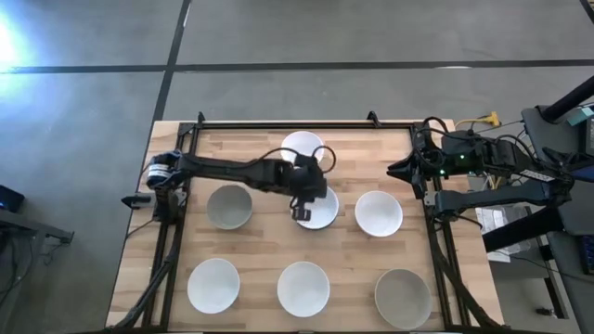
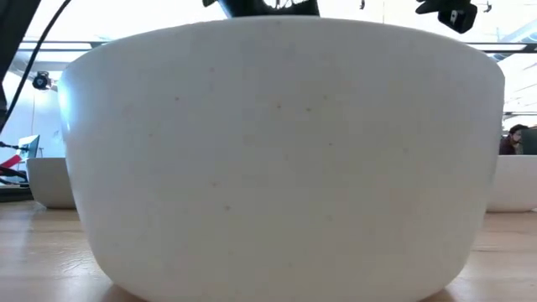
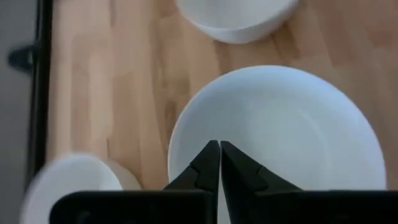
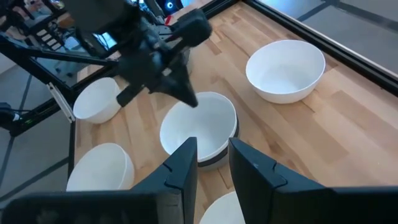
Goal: Nest bowls inside each other
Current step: Stack the white bowl on the other white bowl
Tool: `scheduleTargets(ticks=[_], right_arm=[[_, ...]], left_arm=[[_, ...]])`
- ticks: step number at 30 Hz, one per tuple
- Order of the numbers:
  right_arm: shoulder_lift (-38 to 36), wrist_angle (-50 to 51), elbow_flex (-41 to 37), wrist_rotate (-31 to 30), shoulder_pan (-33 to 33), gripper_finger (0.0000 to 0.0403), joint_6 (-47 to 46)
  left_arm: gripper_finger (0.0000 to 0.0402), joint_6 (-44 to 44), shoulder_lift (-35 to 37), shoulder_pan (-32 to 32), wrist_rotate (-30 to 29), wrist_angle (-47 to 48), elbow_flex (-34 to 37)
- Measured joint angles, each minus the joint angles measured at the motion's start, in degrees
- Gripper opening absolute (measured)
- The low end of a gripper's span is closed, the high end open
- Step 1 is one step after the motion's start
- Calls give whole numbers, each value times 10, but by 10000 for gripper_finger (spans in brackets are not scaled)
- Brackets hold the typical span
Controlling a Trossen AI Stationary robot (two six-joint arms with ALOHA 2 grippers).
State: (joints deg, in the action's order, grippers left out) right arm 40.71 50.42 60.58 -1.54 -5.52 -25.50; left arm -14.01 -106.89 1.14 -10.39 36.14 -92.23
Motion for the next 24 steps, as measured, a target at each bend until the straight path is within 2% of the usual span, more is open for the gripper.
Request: scheduleTargets(ticks=[4, 9, 16, 19, 24], right_arm=[[1, 0, 0, 0, 0, 86, -9], [1, 0, -3, 0, 0, 86, -11], [1, -3, -6, 0, 0, 86, -15], [3, -14, -10, -1, 0, 86, -25], [8, -72, -30, -18, 0, 86, -47]], left_arm=[[0, 146, 1, 44, -20, 4, 3], [0, 209, 2, 102, -16, 4, 3], [3, 227, 2, 158, 87, 30, 0], [27, 227, 3, 161, 103, 57, -1], [111, 227, 4, 169, 104, 102, -1]])
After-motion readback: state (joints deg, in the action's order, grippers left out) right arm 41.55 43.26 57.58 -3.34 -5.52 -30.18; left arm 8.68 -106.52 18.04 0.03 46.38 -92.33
